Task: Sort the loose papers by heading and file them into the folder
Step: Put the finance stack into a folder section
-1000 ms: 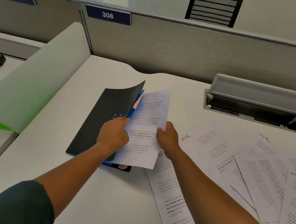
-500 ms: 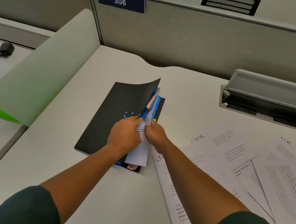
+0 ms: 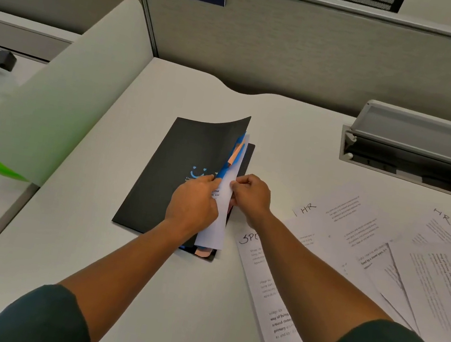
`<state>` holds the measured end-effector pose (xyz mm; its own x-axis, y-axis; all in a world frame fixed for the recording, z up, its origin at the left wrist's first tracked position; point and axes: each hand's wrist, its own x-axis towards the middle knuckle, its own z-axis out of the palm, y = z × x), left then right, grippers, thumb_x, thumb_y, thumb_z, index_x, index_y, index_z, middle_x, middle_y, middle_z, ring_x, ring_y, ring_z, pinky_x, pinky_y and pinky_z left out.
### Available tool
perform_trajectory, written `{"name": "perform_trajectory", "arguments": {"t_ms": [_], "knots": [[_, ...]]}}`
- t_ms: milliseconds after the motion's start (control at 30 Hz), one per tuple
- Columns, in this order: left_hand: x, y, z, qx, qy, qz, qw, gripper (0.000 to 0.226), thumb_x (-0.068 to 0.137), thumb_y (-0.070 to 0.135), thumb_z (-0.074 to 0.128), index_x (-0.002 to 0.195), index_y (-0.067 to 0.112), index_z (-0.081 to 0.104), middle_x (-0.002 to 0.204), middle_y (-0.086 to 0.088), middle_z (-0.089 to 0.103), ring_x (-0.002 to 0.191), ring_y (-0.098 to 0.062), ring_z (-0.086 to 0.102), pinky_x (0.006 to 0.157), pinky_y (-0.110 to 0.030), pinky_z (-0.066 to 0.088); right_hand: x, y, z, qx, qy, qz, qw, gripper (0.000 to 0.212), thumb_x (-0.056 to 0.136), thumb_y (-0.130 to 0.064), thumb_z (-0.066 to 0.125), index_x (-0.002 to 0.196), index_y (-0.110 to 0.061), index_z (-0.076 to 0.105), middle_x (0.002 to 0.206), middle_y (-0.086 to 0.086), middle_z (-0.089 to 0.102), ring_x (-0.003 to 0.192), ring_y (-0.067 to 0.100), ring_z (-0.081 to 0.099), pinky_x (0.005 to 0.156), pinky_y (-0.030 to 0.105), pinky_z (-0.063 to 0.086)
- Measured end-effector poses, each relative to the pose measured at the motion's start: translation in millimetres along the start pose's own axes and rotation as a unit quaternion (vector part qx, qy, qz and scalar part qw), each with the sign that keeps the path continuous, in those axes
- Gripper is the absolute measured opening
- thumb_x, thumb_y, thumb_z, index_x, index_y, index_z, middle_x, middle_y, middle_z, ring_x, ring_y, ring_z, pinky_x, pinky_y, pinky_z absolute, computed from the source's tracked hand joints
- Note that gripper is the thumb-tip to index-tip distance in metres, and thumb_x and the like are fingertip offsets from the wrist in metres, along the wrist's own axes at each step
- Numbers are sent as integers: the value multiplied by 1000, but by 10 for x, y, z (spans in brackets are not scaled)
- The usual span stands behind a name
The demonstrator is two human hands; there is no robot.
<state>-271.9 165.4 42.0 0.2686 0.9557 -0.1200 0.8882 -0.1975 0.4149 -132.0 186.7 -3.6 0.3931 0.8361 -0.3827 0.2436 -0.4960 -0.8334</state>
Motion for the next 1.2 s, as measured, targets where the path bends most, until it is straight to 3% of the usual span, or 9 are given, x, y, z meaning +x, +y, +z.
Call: {"name": "perform_trajectory", "arguments": {"t_ms": [267, 500, 600, 700, 800, 933, 1033, 1200], "knots": [[-35, 47, -45, -1, 12, 20, 1000, 41, 95, 28, 60, 134, 12, 58, 135, -9, 61, 116, -25, 64, 99, -36, 50, 25, -42, 140, -43, -62, 25, 997, 17, 72, -10, 75, 83, -10, 62, 87, 9, 68, 81, 25, 69, 73, 43, 61], [-16, -2, 19, 12, 16, 29, 999, 41, 97, 23, 54, 138, 20, 56, 139, -7, 59, 117, -23, 63, 101, -37, 51, -11, -15, 219, -35, -82, 17, 996, 13, 79, -17, 68, 91, -13, 65, 92, 6, 68, 88, 23, 67, 80, 42, 60], [-9, -4, 28, 32, 9, 35, 999, 41, 97, 27, 56, 137, 16, 57, 134, -9, 62, 114, -23, 64, 100, -36, 50, -16, 10, 156, -53, -100, -5, 994, 30, 81, -17, 64, 111, -14, 63, 108, 6, 67, 93, 22, 65, 81, 41, 60], [-11, 6, 46, 40, 4, 36, 999, 46, 95, 28, 60, 138, 15, 55, 135, -9, 60, 115, -23, 63, 99, -35, 50, -18, 37, 72, -133, -118, -44, 983, 50, 85, -19, 60, 134, -15, 50, 124, 6, 61, 104, 23, 62, 89, 37, 56], [-5, -4, 79, 37, -2, 30, 999, 48, 94, 29, 61, 140, 16, 54, 138, -8, 58, 116, -23, 63, 98, -35, 51, 6, 82, 30, -205, -157, -52, 965, 62, 80, -20, 66, 138, -14, 45, 125, 7, 60, 101, 22, 62, 84, 31, 55], [4, -9, 112, 39, -8, 29, 999, 47, 94, 31, 60, 138, 18, 55, 137, -6, 59, 113, -22, 63, 99, -35, 51, 9, 128, 28, -206, -144, -61, 966, 50, 76, -18, 73, 120, -14, 50, 111, 7, 64, 88, 18, 61, 76, 29, 55], [7, -23, 137, 51, -12, 25, 998, 51, 95, 34, 59, 143, 19, 50, 143, -5, 54, 120, -22, 61, 101, -36, 50, 20, 129, 0, -191, -104, -52, 975, 43, 82, -29, 72, 114, -13, 47, 99, 2, 59, 82, 15, 58, 67, 23, 50], [9, -32, 200, 68, -30, 28, 997, 45, 95, 32, 58, 140, 27, 53, 144, -2, 52, 119, -22, 59, 93, -37, 55, 46, 183, -103, -187, -81, -42, 978, 28, 92, -29, 61, 113, -14, 53, 106, 7, 65, 85, 18, 60, 72, 27, 51]]}}
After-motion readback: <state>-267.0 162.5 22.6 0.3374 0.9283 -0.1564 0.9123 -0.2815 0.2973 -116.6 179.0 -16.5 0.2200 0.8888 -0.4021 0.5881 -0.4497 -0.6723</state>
